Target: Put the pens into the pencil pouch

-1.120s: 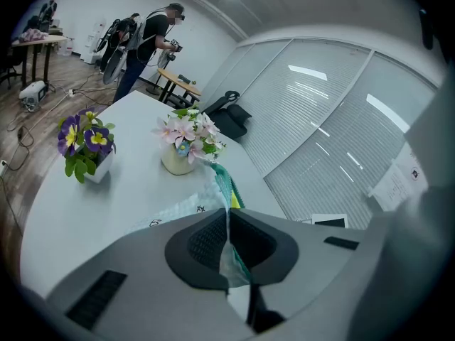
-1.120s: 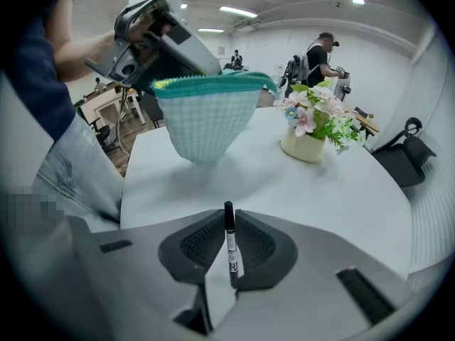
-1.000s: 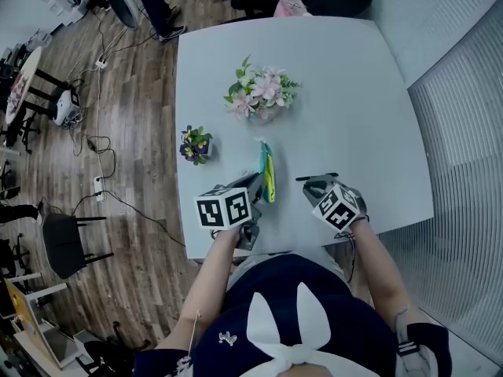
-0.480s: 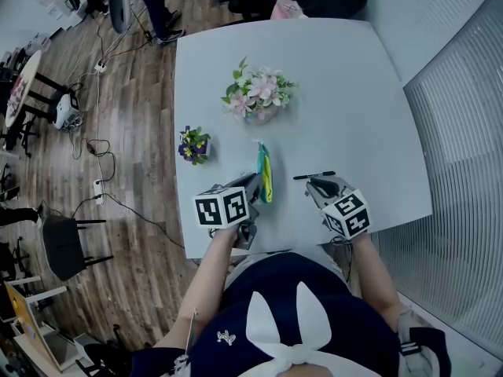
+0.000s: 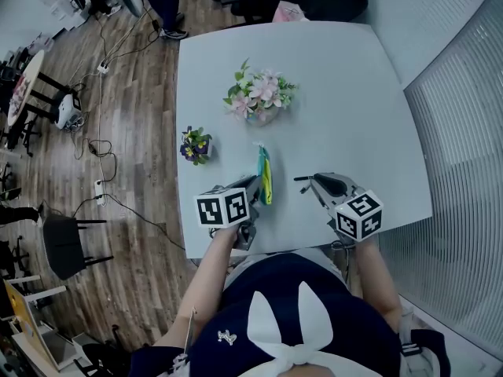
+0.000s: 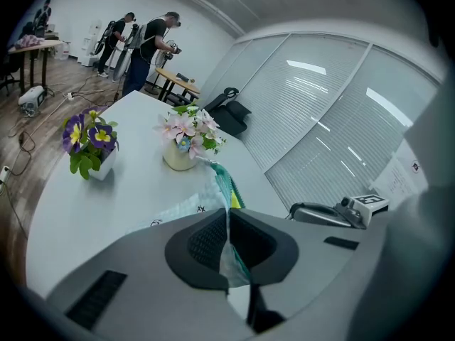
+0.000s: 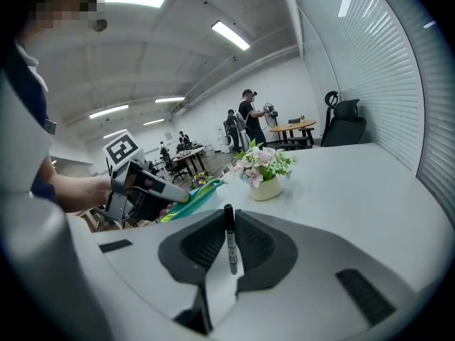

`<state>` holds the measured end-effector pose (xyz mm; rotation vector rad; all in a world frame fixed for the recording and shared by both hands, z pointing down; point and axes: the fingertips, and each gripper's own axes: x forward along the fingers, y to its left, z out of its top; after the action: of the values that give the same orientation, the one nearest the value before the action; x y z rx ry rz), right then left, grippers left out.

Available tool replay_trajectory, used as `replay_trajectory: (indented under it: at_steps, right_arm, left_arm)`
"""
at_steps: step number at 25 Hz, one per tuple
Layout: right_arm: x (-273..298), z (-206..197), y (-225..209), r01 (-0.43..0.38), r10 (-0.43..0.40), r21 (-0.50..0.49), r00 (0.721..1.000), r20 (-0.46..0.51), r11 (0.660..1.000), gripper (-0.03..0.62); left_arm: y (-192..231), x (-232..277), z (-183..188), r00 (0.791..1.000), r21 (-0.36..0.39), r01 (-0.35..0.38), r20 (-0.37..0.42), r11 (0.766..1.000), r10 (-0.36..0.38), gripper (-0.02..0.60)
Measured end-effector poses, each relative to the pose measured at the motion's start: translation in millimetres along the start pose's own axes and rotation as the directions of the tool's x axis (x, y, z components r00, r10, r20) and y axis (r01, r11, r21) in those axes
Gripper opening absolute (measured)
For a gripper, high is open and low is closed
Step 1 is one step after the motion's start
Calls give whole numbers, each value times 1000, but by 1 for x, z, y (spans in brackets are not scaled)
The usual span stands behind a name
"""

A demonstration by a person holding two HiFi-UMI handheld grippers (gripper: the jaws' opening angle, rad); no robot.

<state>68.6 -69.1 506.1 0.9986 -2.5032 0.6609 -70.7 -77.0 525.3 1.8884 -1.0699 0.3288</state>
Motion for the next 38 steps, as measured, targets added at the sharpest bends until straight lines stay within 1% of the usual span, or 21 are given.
replay_trajectory:
  at_steps: [4, 9, 12, 18, 26, 32, 38]
  right_arm:
    - [-2, 15, 1, -7, 7, 1, 999, 39, 1000, 49]
    - [-10, 45, 6, -25, 21, 33, 992, 121, 999, 49]
    - [-13, 62, 7, -28, 24, 25, 986, 163, 999, 49]
    - [-18, 88, 11, -35, 32, 9, 976, 216, 999, 49]
    - [-29, 118, 19, -91, 75, 39, 950, 302, 995, 49]
    - [-31, 131, 25, -116, 101, 27, 939, 329, 993, 49]
    - [-26, 134, 30, -128, 115, 22, 941, 319, 991, 49]
  left_arm:
    - [1, 1, 5, 1000, 4, -1, 10, 1000, 1, 31]
    - [1, 2, 9, 1000, 4, 1, 15, 1000, -1, 31]
    - [1, 4, 10, 1000, 5, 5, 18, 1000, -5, 31]
    - [-3, 8, 11, 1000, 7, 21, 12, 1000, -21, 31]
    - [-8, 14, 14, 999, 16, 31, 5, 999, -31, 31]
    - [-12, 18, 14, 999, 23, 44, -1, 999, -44, 31]
    - [-17, 19, 13, 998, 26, 55, -10, 998, -55, 31]
